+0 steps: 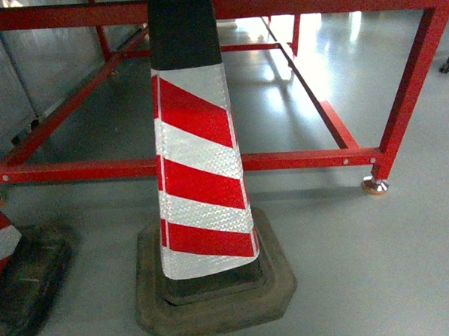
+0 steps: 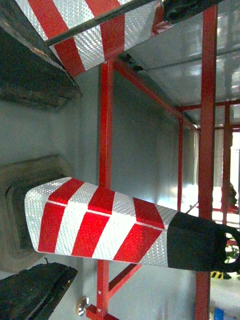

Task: Pick blue part to blue bin on bottom shelf

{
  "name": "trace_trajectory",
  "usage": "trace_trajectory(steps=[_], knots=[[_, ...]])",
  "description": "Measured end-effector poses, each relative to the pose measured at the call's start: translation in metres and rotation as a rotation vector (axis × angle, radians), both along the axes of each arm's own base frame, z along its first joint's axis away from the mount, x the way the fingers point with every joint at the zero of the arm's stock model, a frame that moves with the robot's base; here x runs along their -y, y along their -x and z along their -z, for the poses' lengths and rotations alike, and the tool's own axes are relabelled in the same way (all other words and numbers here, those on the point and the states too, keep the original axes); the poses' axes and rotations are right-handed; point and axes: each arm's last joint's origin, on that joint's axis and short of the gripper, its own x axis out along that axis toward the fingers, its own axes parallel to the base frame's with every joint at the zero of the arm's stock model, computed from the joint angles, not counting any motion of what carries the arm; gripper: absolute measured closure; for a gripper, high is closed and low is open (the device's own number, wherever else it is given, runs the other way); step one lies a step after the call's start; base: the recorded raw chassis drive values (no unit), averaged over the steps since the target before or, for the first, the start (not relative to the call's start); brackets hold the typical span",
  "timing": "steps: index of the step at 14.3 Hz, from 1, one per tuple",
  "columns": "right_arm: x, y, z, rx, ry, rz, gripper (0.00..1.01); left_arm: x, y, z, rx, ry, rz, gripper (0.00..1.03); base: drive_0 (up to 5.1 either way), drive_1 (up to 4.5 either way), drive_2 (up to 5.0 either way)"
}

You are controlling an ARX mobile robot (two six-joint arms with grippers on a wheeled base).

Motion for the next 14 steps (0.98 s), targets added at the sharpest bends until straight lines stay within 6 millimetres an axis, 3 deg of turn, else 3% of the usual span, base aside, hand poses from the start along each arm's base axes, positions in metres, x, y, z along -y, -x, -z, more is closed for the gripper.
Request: trace_trajectory(steps=[14], knots=[[0.0, 0.0, 0.0, 0.0, 0.0, 0.0, 0.03, 0.0, 0.0, 0.0, 0.0, 0.0, 0.0, 0.05, 0.0, 0.0, 0.0]])
